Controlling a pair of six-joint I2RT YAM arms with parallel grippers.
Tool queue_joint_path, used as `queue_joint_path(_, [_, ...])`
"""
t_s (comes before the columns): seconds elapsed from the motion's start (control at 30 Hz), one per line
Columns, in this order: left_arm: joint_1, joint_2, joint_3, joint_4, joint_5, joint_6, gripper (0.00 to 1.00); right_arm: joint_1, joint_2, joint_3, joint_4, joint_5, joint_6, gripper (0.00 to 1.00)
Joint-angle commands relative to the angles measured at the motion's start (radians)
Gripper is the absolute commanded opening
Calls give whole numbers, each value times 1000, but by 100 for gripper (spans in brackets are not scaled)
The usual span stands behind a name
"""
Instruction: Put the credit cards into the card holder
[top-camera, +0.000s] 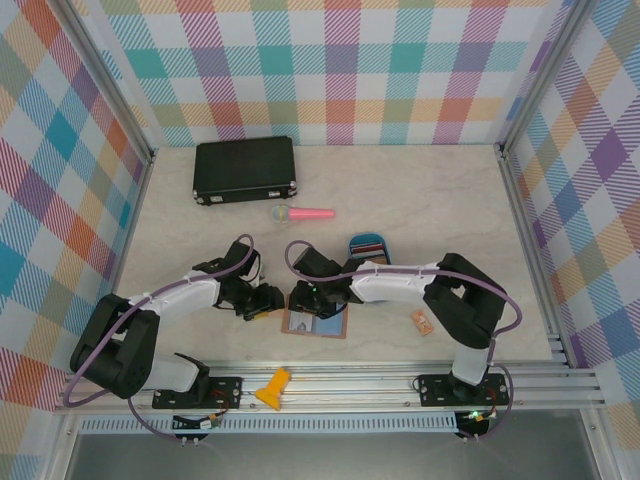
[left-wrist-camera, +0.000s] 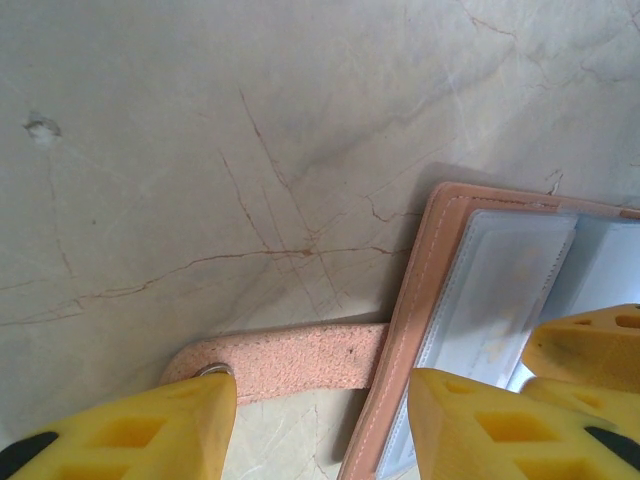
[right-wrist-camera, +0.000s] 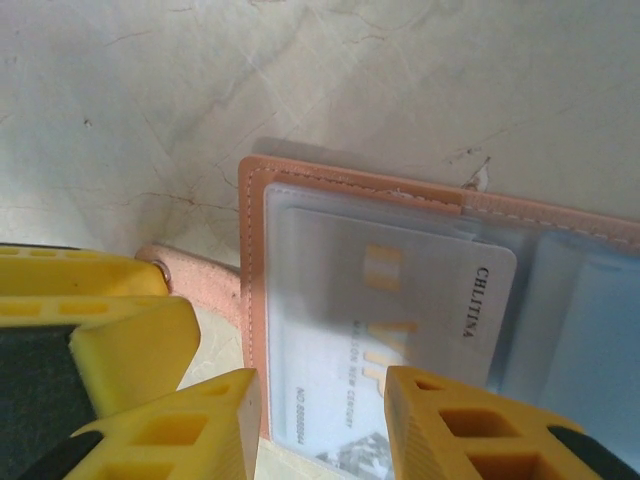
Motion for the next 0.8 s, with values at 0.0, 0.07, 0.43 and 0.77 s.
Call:
queue_joint_path(0.0, [-15, 21, -29, -40, -25, -10, 51, 11, -95, -26, -54, 48, -15, 39])
queue_joint_path(0.07, [-15, 20, -29, -44, -26, -11, 51, 11, -131, -43, -110, 82, -5, 39])
queue_joint_path(0.43, [-17, 24, -29, -43, -23, -10, 51, -12, -180, -97, -198, 66, -57, 62])
queue_joint_path(0.77, [-23, 25, -27, -39, -25, -10, 51, -44, -123, -27, -236, 17, -149, 66])
